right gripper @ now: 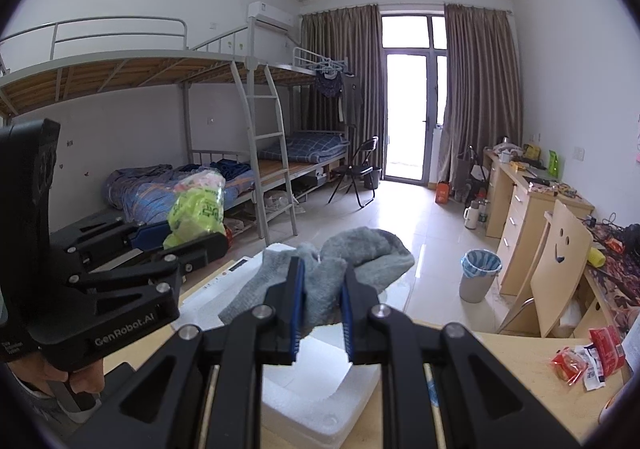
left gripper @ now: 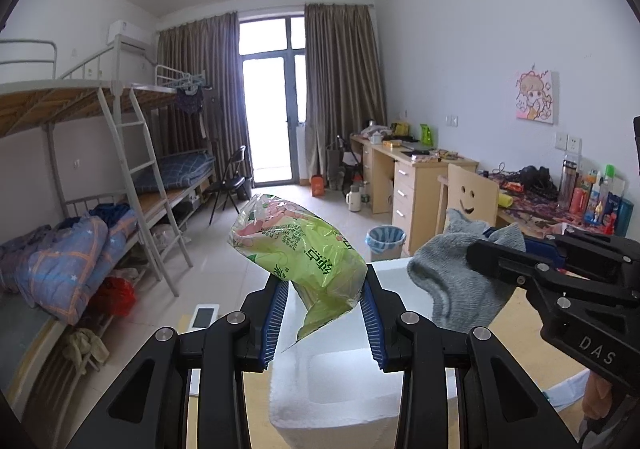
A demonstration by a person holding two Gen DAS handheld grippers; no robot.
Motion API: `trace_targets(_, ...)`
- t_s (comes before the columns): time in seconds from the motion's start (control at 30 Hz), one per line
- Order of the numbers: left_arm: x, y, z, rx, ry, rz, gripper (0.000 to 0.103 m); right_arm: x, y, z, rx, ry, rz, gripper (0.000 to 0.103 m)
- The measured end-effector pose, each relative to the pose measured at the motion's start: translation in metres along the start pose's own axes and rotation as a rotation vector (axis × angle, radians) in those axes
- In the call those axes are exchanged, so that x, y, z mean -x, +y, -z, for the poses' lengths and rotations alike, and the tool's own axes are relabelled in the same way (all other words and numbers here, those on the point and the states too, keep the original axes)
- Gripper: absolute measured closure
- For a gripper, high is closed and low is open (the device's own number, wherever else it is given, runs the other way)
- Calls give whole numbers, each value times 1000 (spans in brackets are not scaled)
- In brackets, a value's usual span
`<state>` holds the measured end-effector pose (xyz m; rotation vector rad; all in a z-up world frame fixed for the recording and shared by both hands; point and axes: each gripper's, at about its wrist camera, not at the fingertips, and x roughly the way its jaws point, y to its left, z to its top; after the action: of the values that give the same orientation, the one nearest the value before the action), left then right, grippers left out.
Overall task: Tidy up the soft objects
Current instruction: 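Lift the green bag and grey sock and carry both over the white foam box, then open the left gripper to drop the green bag into the foam box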
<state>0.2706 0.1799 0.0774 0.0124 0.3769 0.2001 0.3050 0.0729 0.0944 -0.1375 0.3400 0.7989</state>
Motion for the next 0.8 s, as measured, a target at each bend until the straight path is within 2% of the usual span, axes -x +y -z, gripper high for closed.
trace_targets(0.2,-10,-2,1,-10,18,2,65,-1,-4,-3,-11,12,13,83)
trace_targets(0.53,-24,-21,-2,-29,54,107,65,20,-25,-7,-44,12,105,83)
trace_targets(0.8,-33,-17,-1,-27,80,97,65,17,-21,-8,-42,10,98,83)
